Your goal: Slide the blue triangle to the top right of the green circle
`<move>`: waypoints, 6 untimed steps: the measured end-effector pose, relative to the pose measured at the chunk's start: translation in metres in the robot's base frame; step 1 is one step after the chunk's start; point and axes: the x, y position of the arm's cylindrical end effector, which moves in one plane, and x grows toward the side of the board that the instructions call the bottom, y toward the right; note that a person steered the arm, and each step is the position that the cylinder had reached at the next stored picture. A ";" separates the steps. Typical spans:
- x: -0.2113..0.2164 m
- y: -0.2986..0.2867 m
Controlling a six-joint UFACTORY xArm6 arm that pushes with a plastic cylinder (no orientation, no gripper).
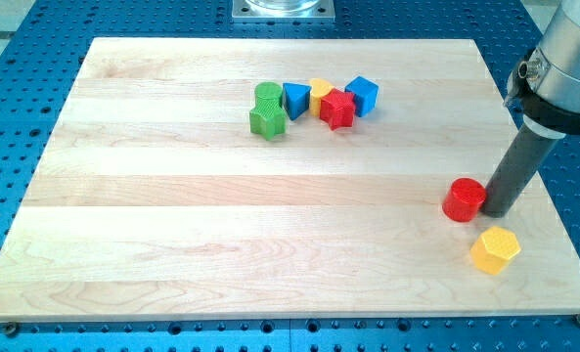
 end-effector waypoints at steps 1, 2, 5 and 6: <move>-0.060 -0.013; -0.060 -0.121; -0.120 -0.204; -0.161 -0.211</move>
